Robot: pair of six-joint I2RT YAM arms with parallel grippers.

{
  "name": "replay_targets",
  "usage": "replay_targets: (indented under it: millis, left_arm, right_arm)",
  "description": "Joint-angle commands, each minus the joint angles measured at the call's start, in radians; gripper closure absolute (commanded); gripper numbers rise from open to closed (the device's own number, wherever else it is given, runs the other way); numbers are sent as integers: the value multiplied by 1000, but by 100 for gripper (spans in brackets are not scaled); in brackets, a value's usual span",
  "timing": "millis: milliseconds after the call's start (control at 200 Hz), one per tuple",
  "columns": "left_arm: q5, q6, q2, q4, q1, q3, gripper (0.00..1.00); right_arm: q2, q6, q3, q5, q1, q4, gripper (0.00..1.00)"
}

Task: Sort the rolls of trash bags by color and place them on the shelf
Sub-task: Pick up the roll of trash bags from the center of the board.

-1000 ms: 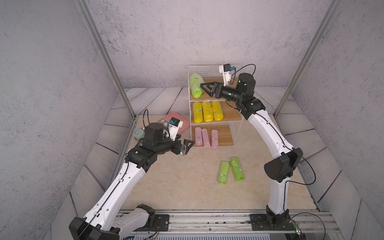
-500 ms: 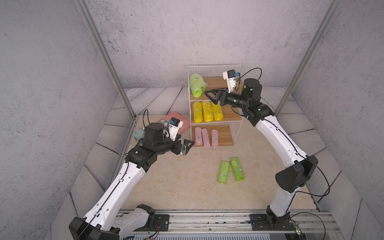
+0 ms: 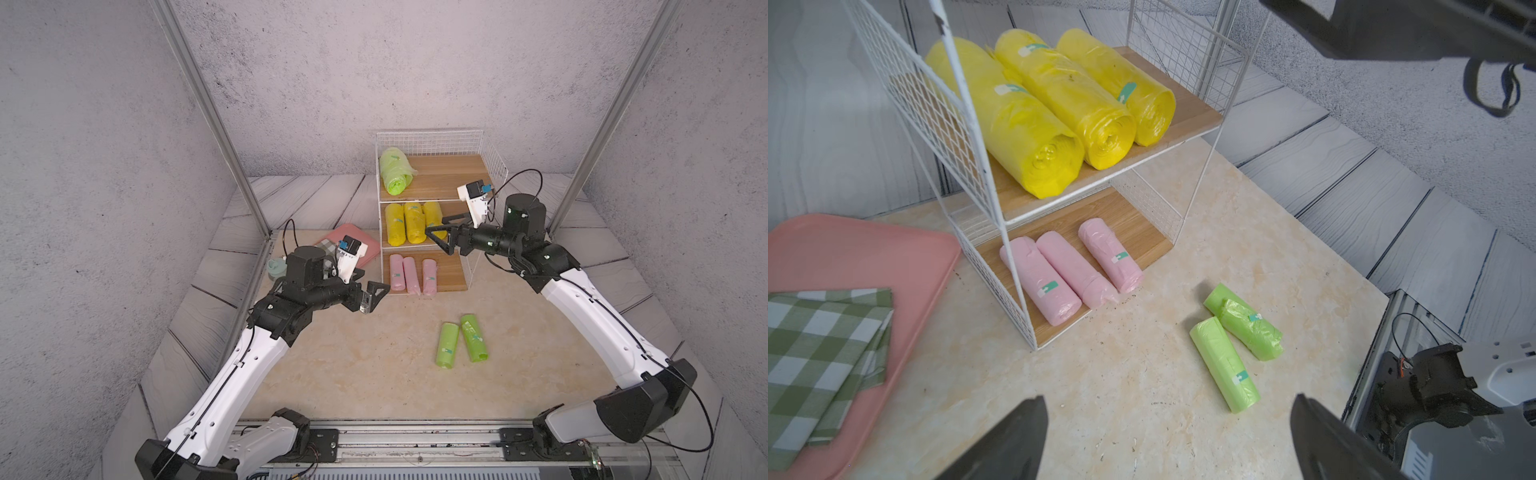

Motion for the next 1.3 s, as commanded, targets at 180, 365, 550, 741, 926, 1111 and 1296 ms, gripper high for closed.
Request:
replay_targets:
  millis: [180,365,550,741,926,1111,1296]
  left_arm:
    - [59,40,-4,22,7,-8,3]
    - [76,40,-5,54,5,-46,3]
    - [95,51,-6,74,-3,-72,3]
    - [99,71,-4,78,-18,-97,3]
    - [108,76,8,89,-32,-113,3]
    - [98,102,32,87,-58,-125,3]
    - [76,128,54,85,-90,-136,3]
  right_arm:
    - [-110,-73,-94,160,24,-92,9]
    - [-188,-71,-221,255,26,-117,9]
    - [-226,-62,-281,347,30,-203,10]
    - [-262,-4,-383,436,30,-261,11]
    - [-286,64,-485,507,30,-333,12]
    - [-290,136,-567,550,30,-391,13]
    - [-271,199,-632,565,30,-432,15]
